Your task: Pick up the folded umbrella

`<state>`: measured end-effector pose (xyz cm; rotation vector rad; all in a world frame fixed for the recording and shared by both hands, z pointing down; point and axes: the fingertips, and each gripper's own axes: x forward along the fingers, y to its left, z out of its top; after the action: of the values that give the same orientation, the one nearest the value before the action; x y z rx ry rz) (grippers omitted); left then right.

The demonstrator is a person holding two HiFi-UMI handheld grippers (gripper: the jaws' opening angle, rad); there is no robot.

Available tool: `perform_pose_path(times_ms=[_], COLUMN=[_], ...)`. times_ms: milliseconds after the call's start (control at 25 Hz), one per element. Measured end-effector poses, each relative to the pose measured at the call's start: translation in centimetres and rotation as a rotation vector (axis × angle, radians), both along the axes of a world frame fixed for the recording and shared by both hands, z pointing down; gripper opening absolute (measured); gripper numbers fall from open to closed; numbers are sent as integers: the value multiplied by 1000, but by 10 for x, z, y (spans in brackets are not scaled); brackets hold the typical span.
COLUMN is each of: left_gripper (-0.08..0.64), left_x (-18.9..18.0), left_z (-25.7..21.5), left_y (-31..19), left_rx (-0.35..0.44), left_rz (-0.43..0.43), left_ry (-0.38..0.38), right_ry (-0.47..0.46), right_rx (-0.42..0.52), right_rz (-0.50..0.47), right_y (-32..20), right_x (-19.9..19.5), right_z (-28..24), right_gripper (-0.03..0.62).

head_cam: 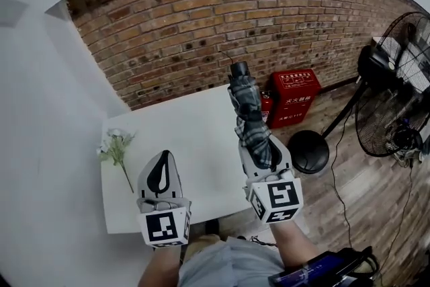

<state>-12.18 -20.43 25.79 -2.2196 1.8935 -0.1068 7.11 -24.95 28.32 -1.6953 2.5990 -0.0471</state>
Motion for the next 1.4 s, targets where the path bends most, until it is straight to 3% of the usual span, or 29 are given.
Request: perform_pose_path(times_ms=[800,1400], left_gripper=[6,6], left_x=[28,28], left_z=[-48,-67], left_y=[34,39], left_rx=[108,155], left_rz=[-10,-5], left_ry=[-10,-16], right_ry=[2,11], right_rx=[169,207], right_rz=[-13,-5], right_y=[44,50], right_x=[27,26], right_z=[-63,-71], right_gripper=[201,202])
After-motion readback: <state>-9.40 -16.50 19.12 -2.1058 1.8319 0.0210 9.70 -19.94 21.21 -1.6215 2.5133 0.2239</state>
